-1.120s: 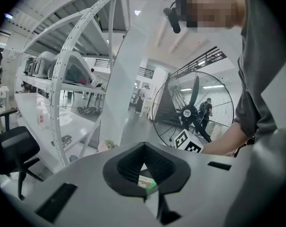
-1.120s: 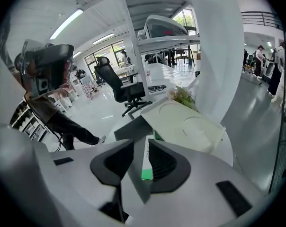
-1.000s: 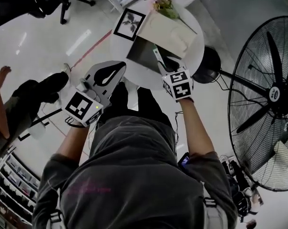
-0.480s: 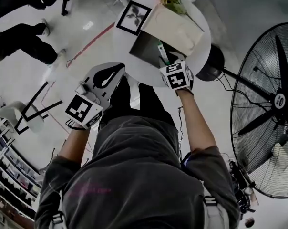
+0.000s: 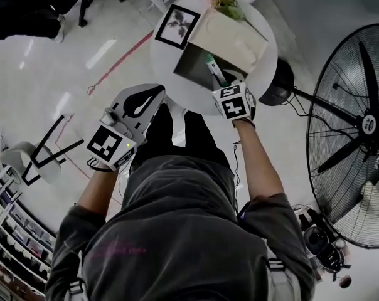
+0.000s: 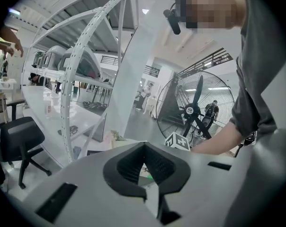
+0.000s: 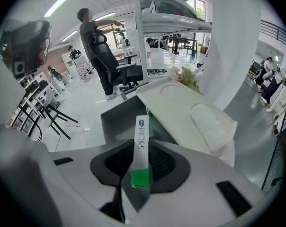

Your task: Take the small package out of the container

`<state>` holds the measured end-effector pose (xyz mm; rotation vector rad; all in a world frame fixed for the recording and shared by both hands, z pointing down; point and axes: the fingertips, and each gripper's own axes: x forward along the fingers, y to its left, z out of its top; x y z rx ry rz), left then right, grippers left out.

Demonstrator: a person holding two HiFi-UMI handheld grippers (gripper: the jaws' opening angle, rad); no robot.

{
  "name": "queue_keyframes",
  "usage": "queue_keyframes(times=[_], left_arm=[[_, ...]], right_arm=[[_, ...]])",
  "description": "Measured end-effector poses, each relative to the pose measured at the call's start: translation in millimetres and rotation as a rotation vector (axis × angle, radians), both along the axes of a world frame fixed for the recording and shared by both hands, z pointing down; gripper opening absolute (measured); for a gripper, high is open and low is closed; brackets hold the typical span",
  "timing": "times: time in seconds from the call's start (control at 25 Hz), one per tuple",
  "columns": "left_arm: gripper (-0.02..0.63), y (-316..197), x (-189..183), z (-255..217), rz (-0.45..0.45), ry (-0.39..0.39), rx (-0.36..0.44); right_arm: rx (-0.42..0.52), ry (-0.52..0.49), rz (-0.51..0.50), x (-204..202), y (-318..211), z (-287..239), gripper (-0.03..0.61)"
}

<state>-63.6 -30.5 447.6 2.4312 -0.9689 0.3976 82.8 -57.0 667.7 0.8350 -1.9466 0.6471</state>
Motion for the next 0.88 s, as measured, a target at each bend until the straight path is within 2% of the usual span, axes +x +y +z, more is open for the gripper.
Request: queue_keyframes(times=[0.24,0.48,0.64,0.88], left_arm=[[0.014,-6,0,-23,0.044,0.025,0.073],[0.014,-8,9,-42,0.108,0.033,0.102],[0.014,-11,19,-62,0.139,0.061,0.174],[0.014,-8,28,-80,0.18,0.064,0.205]], right_arm=[[0.075,-0.047,0.067,-1,-3,-39,0.107],[0.151,-0.094,0.146,10,-2,-78,0.107],[0.184,-0.122,0.195,21,5,-103,0.107],[0.245,-0.16,0.25,31,13,-142,0.107]])
